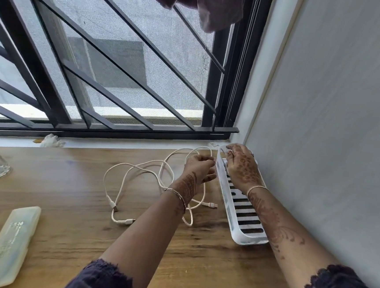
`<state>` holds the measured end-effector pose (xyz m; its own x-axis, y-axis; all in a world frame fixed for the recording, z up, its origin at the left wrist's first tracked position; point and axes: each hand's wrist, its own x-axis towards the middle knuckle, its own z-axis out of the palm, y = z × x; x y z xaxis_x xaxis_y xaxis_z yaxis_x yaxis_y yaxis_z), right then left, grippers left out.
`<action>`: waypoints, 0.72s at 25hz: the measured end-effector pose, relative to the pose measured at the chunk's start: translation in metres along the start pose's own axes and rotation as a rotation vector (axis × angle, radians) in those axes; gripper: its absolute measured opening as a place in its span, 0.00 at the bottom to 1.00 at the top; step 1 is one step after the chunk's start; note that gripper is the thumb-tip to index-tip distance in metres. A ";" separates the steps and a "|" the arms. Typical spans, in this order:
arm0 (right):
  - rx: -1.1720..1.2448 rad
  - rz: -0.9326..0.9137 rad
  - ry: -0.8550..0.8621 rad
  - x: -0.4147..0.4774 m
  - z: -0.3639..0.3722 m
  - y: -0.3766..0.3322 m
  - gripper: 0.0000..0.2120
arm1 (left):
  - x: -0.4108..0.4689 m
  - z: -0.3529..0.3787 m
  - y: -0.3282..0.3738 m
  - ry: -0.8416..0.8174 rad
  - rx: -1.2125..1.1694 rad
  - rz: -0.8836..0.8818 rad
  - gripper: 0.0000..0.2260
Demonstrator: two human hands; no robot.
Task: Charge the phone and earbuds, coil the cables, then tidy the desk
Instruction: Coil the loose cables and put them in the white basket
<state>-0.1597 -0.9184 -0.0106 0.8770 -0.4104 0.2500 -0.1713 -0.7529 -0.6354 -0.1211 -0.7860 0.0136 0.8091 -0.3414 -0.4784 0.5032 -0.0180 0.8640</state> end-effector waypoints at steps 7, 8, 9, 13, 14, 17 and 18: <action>-0.105 -0.155 0.085 -0.026 -0.001 -0.047 0.13 | -0.030 -0.021 0.014 0.020 0.017 0.128 0.07; -0.117 -0.186 0.073 -0.034 0.002 -0.057 0.13 | -0.036 -0.029 0.014 0.032 0.033 0.146 0.06; -0.136 -0.211 0.053 -0.041 0.005 -0.067 0.13 | -0.041 -0.036 0.014 0.044 0.053 0.163 0.06; -0.123 -0.329 -0.009 -0.079 0.025 -0.105 0.14 | -0.066 -0.091 0.004 0.139 0.092 0.216 0.06; -0.116 -0.346 -0.031 -0.088 0.030 -0.113 0.15 | -0.072 -0.107 0.000 0.173 0.097 0.222 0.06; -0.139 -0.369 -0.128 -0.115 0.053 -0.129 0.14 | -0.089 -0.153 -0.018 0.261 0.096 0.200 0.07; -0.145 -0.381 -0.155 -0.125 0.062 -0.136 0.14 | -0.095 -0.167 -0.024 0.280 0.087 0.185 0.08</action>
<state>-0.2181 -0.7334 -0.0007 0.9448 -0.0153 0.3272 0.1261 -0.9049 -0.4065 -0.1594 -0.5966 0.0117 0.9421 -0.0759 -0.3265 0.3221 -0.0644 0.9445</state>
